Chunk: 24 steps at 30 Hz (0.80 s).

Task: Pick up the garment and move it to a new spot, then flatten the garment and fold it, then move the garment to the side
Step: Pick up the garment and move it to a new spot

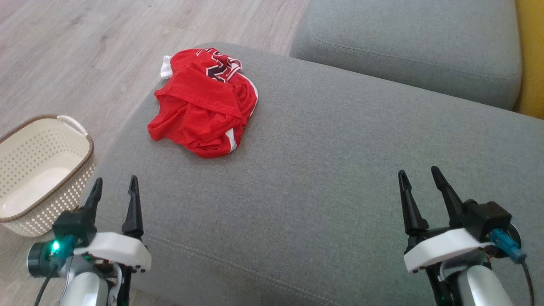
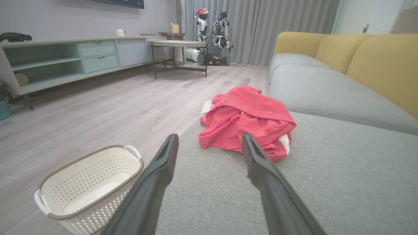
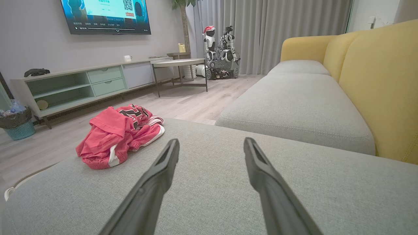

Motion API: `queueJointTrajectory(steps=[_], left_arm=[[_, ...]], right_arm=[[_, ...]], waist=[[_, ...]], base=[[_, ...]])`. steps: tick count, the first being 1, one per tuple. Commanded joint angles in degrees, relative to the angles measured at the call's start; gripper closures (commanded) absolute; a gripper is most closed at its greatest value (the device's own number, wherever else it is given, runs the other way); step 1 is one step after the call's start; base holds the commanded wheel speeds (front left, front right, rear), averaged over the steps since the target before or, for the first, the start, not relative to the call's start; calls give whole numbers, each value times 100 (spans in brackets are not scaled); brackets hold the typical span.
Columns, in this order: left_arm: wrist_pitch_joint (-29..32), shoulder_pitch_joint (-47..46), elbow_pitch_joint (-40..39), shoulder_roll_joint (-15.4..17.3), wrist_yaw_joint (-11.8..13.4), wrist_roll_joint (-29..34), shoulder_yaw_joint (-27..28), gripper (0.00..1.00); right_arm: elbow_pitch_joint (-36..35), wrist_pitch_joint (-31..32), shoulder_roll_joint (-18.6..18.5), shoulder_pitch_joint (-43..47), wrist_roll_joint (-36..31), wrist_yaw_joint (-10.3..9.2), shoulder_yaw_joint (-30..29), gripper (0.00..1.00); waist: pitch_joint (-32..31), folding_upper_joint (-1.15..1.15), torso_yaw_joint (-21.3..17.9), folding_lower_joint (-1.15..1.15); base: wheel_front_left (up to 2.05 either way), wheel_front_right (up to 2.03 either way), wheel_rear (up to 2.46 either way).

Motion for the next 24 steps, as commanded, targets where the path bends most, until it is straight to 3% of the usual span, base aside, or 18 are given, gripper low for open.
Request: queueJointTrajectory(steps=[1,16,24], left_arm=[[-70,-244,-213,111,45,-54,200,0],[-68,-364,-157,123,44,-126,200,0],[-69,-1092,-258,101,25,-277,327,0]], right_arm=[[-164,-45,-26,-134,30,-4,130,0],[-223,95,-26,-200,-9,-4,129,0],[-663,369,-26,-524,-311,-4,-7,0]], waist=[[3,0,7,0],[229,0,-178,0],[1169,0,-508,0]], base=[[0,0,0],[0,0,0],[0,0,0]])
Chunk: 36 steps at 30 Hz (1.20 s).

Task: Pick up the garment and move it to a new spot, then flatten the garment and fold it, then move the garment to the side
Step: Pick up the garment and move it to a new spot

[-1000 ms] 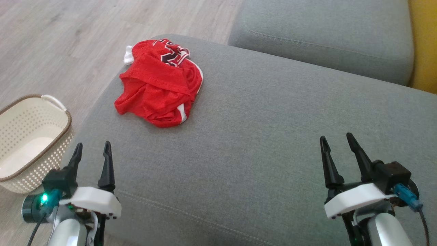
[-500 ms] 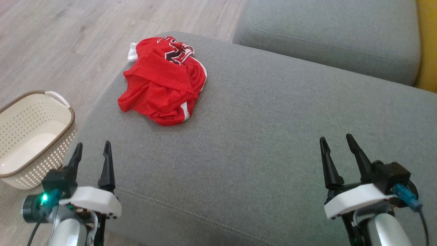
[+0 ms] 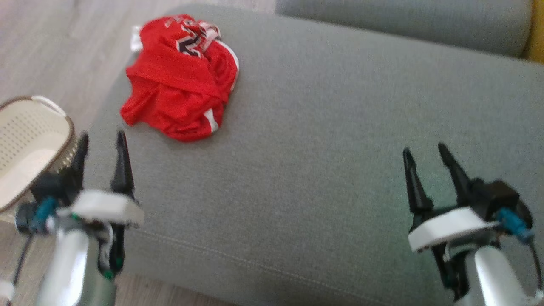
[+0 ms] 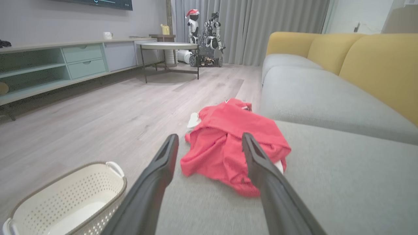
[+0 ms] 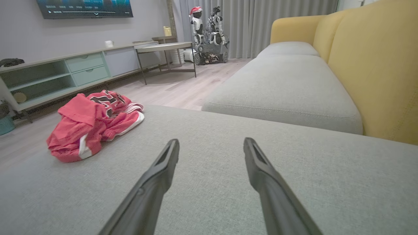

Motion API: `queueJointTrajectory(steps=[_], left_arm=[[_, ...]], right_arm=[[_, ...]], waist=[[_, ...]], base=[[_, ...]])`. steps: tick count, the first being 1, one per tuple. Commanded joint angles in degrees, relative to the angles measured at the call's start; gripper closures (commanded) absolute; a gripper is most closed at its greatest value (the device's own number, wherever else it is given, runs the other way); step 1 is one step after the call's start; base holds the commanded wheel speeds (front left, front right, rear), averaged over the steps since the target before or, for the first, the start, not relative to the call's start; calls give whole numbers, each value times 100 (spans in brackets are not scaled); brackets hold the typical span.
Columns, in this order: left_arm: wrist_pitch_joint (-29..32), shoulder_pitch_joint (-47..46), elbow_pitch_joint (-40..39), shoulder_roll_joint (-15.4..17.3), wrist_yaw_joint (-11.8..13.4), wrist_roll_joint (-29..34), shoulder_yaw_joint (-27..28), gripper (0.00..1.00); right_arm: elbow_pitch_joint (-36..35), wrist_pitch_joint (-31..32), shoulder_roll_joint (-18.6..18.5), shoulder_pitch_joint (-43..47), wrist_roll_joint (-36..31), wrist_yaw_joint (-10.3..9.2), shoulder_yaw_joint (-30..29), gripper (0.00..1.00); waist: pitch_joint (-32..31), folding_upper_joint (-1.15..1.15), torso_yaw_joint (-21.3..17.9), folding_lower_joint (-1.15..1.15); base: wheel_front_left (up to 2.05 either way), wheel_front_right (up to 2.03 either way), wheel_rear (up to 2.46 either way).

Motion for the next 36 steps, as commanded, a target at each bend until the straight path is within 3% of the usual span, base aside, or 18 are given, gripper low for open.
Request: queueJointTrajectory(steps=[1,11,20,27,28,29,30,32,36], left_arm=[[-68,-502,-213,118,-12,-56,256,0],[-68,-2151,654,298,-222,-265,544,0],[19,-3601,3217,732,-481,-451,703,0],[93,-4194,4528,923,-668,-603,738,0],[84,-4256,4630,941,-707,-623,735,18],[76,-4305,4722,961,-744,-620,708,76],[58,-4351,4784,981,-774,-619,687,100],[-9,-4436,4763,1070,-805,-552,627,100],[-65,-4412,3853,1220,-644,-319,666,100]], right_arm=[[-305,58,-26,-344,-84,-4,88,0],[-882,352,-36,-842,-418,-4,11,0],[-1007,412,-61,-1157,-473,-4,102,0],[-1044,406,-74,-1229,-497,-4,71,0],[-1046,407,-74,-1233,-497,-4,62,0],[-1042,405,-76,-1237,-499,-4,55,0],[-1035,406,-77,-1240,-499,-4,44,0],[-1024,403,-76,-1249,-503,-4,28,0],[-958,369,-68,-1191,-483,-4,-34,0]], waist=[[483,0,-201,0],[1554,0,-517,0],[2131,0,-811,0],[2291,0,-876,0],[2302,0,-875,0],[2302,0,-874,0],[2295,0,-867,0],[2263,0,-853,0],[2018,0,-787,0]], base=[[0,0,0],[0,0,0],[0,0,0],[0,0,0],[0,0,0],[0,0,0],[0,0,0],[0,0,0],[0,0,0]])
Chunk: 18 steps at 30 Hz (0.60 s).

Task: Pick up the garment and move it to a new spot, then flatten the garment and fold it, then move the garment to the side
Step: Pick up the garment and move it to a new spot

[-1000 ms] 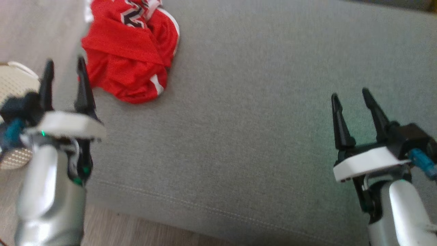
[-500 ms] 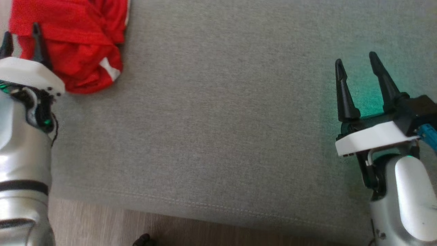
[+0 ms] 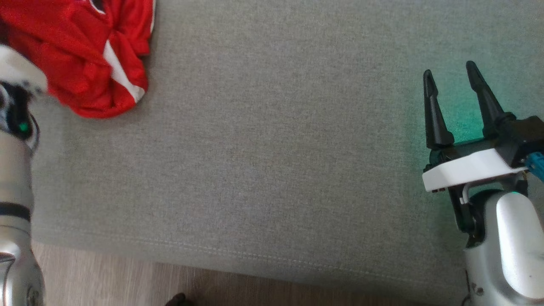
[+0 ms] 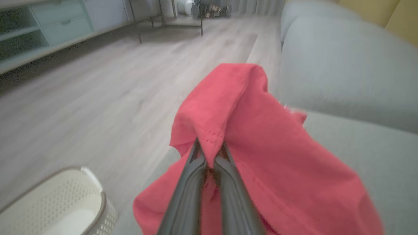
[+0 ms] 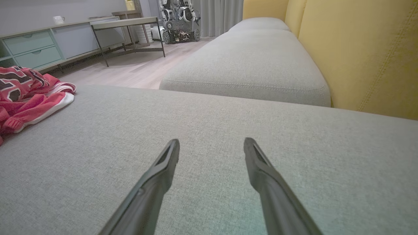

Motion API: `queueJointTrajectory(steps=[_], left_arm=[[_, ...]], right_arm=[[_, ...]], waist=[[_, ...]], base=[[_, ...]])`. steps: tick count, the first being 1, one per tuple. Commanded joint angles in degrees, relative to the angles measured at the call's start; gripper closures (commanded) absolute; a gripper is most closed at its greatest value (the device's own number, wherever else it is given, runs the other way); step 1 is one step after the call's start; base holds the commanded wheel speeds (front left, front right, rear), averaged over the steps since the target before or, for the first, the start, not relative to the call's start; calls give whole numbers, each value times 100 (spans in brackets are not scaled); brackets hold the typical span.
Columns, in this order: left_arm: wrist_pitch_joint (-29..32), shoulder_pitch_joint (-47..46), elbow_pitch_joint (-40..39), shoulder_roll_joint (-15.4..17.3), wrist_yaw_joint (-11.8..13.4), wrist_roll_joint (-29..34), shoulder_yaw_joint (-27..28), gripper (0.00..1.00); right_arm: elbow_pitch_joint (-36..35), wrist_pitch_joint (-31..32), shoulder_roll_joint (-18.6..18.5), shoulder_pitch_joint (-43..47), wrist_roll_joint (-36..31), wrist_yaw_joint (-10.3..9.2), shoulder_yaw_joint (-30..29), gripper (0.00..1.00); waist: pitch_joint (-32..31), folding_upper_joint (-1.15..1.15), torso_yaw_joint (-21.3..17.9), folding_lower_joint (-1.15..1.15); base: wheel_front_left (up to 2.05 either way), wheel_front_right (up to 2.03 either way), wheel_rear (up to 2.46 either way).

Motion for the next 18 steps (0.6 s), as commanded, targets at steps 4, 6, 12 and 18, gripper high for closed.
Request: queueJointTrajectory(steps=[4,6,12,18], left_arm=[[-68,191,-1135,382,85,190,253,100],[-68,343,-1488,391,66,266,280,100],[-69,967,-2385,386,-7,437,202,100],[137,1788,-3330,319,28,471,65,100]], right_arm=[[-89,-87,33,62,43,-4,47,0],[-35,-132,40,120,86,-4,24,0],[110,-248,56,392,218,-4,-36,0],[177,-309,59,735,453,-4,-74,0]], waist=[[-452,0,79,0],[-675,0,78,0],[-1363,0,18,0],[-1883,0,-68,0]], base=[[0,0,0],[0,0,0],[0,0,0],[0,0,0]])
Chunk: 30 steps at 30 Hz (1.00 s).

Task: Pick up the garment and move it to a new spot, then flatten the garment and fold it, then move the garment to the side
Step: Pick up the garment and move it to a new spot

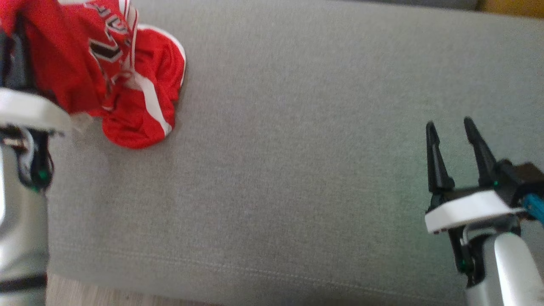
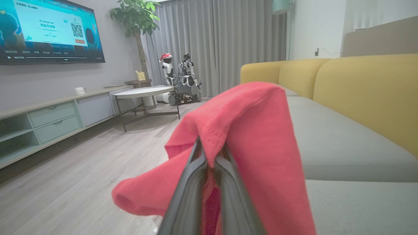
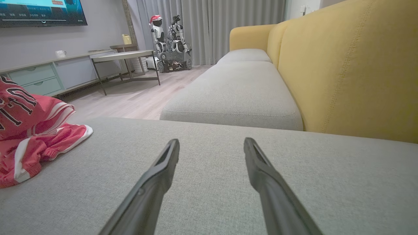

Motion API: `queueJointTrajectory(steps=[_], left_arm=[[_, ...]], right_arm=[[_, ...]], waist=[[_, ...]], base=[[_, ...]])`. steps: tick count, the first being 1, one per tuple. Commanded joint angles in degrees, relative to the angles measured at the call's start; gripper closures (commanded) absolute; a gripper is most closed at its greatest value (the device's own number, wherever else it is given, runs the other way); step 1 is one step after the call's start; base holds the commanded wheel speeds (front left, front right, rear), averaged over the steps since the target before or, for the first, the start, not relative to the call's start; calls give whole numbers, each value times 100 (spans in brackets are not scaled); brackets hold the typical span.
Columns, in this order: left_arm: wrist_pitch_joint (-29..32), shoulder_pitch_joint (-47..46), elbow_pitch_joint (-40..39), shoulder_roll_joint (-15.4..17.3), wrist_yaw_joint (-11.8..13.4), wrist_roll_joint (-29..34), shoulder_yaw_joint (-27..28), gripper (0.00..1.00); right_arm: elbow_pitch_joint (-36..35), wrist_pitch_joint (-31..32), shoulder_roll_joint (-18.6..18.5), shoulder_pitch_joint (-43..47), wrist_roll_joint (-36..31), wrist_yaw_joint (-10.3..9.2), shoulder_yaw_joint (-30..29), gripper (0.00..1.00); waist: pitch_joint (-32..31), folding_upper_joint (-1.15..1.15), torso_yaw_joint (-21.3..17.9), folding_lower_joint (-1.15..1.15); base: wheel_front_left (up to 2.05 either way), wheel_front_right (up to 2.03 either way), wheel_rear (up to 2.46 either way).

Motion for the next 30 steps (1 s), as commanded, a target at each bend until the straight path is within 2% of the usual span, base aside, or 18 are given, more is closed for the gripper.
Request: queueJointTrajectory(steps=[1,10,16,22,30], left_arm=[[37,-61,-287,273,54,28,161,100],[965,1611,-2808,105,416,53,32,100],[1271,1967,-3780,-48,408,129,-365,100],[1344,1676,-3732,-378,270,220,-1018,100],[1285,803,-2757,-832,45,385,-1789,100]], right_arm=[[-187,-58,10,-46,33,-4,109,0],[-279,-73,11,327,282,-4,121,0],[-435,-43,11,357,387,-4,138,0],[-617,-28,11,231,471,-4,166,0],[-698,-168,11,-118,661,-4,396,0]], waist=[[-304,0,-84,0],[-738,0,-392,0],[-689,0,-786,0],[-307,0,-1391,0],[461,0,-2411,0]], base=[[0,0,0],[0,0,0],[0,0,0],[0,0,0],[0,0,0]])
